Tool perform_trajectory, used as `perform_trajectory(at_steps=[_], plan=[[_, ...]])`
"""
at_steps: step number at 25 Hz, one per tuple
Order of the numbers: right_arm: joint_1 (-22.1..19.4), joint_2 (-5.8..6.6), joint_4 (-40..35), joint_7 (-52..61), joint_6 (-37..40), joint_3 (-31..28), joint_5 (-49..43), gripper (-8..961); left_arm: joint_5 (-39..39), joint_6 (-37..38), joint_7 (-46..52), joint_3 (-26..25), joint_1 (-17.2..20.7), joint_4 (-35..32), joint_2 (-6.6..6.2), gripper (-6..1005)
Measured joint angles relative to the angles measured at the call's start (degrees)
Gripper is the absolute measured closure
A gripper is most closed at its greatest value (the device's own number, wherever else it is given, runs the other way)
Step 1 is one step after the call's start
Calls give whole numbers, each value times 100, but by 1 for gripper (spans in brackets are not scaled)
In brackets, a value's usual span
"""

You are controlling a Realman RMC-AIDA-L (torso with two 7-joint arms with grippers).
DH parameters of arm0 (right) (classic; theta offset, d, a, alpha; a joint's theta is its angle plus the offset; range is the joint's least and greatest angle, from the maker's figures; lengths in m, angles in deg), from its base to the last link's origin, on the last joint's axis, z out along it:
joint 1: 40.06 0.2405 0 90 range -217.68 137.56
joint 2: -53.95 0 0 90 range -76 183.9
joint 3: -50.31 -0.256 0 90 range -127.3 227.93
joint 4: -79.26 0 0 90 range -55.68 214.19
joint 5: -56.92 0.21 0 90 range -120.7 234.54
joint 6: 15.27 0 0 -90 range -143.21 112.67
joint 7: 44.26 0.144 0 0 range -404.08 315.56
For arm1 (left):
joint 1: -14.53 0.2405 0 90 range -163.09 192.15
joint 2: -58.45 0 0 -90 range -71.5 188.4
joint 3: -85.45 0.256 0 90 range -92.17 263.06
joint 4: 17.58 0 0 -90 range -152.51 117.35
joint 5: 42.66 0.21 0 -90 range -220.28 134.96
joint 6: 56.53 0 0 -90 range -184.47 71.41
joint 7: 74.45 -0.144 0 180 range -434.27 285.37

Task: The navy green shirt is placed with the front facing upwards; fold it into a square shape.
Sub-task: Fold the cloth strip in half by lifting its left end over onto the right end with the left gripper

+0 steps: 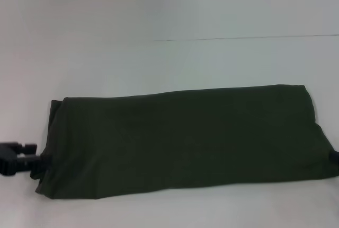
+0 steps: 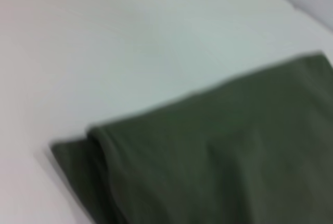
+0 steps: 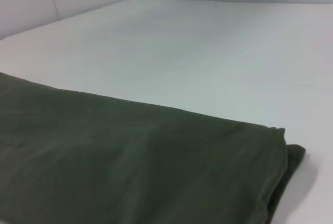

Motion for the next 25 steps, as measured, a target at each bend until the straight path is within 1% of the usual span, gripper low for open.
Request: perform_trajectory(at_steps=[2, 5, 8, 11, 13, 16, 21, 25], plan=[[-13, 0, -66, 17, 45, -21, 0, 369, -166, -52, 3, -138, -3, 1, 0, 516], [-15, -7, -186, -29, 429, -158, 24, 239, -541, -145, 28, -409, -4, 2, 2, 455], [71, -11, -307, -143, 1006, -162, 27, 237, -823, -287, 227, -487, -22, 2, 3, 337], [229, -27, -353, -276, 1448, 5, 10, 235, -784, -522, 669, -331, -94, 2, -15, 220], [343, -30, -322, -366, 1630, 221, 2, 235, -744, -696, 1043, -75, -110, 2, -34, 186], [462, -36, -282, -416, 1668, 698, -3, 236, -734, -791, 1292, 66, -112, 4, -41, 135], [574, -39, -269, -436, 1663, 1500, -4, 237, -712, -862, 1483, 148, -72, 11, -40, 133], [633, -36, -266, -443, 1642, 1745, -4, 237, -534, -937, 1683, 165, -76, 11, -20, 133]])
